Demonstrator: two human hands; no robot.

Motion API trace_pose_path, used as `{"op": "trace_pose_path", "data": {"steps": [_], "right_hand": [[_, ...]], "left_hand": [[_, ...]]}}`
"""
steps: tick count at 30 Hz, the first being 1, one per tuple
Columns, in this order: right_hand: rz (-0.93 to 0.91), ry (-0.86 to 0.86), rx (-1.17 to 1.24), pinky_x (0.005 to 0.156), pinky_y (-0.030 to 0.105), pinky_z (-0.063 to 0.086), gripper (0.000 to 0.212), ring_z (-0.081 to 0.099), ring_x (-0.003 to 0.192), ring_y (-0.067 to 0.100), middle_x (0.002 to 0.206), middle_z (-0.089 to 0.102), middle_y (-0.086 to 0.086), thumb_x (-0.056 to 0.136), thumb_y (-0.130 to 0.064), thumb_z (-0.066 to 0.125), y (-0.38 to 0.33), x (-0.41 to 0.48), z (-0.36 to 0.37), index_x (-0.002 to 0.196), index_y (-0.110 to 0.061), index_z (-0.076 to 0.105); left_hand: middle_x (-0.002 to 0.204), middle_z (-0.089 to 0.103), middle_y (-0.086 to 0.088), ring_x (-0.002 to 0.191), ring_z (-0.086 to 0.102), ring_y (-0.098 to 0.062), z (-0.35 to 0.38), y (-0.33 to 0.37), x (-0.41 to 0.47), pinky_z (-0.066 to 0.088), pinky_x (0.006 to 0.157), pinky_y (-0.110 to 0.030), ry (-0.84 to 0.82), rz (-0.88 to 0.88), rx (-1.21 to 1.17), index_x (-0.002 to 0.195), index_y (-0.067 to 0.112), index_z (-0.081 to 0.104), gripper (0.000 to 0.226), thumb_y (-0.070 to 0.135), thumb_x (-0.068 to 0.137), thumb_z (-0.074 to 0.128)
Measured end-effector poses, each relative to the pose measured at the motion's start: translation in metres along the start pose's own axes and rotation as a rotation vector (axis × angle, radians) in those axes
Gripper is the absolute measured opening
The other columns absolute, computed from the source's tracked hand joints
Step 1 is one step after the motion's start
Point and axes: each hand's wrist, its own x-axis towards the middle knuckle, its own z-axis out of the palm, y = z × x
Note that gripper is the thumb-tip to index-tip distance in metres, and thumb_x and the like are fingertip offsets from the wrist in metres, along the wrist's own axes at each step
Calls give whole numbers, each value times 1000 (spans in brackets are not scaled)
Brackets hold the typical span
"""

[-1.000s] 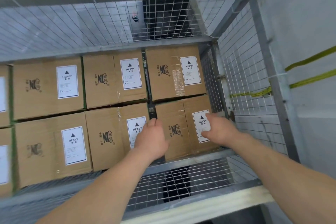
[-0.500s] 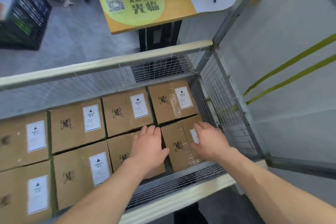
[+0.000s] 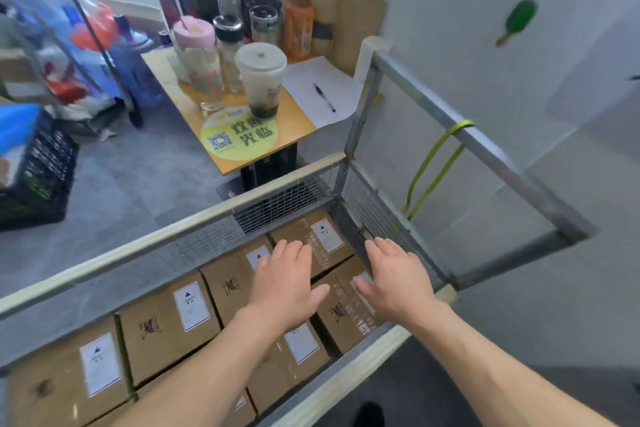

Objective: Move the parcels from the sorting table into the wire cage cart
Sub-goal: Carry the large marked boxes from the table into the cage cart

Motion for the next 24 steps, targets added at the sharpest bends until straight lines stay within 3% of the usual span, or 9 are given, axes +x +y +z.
{"op": "trace_pose_path", "data": {"steps": [4, 10, 17, 24], "right_hand": [[52, 80, 4, 99, 40, 45, 60, 46, 130, 22, 135, 52, -1, 92, -54, 51, 4, -23, -42, 140, -18, 45], [122, 171, 15, 98, 40, 46, 60, 46, 130, 22, 134, 52, -3, 93, -56, 50, 26, -64, -87, 140, -18, 43], [216, 227, 29, 88, 40, 46, 50, 49, 123, 21, 120, 55, -4, 91, -57, 47, 56, -127, -113, 123, -19, 50], [296, 243, 33, 92, 39, 46, 54, 48, 126, 20, 127, 55, -3, 93, -57, 49, 79, -186, -130, 129, -17, 50]], "left_hand": [[150, 41, 3, 141, 32, -19, -37, 26, -4, 33, 113, -42, 117, 113, 11, 147, 19, 38, 74, 65, 90, 48], [152, 41, 4, 143, 31, -19, -76, 76, -15, 33, 113, -41, 240, 249, 35, 149, 18, 37, 77, 67, 90, 48], [146, 47, 0, 139, 36, -22, -100, 138, -51, 37, 107, -41, 312, 377, 59, 144, 14, 44, 74, 64, 90, 51], [137, 53, 0, 131, 44, -23, -107, 181, -94, 43, 101, -42, 355, 448, 82, 135, 14, 51, 70, 65, 88, 52]]}}
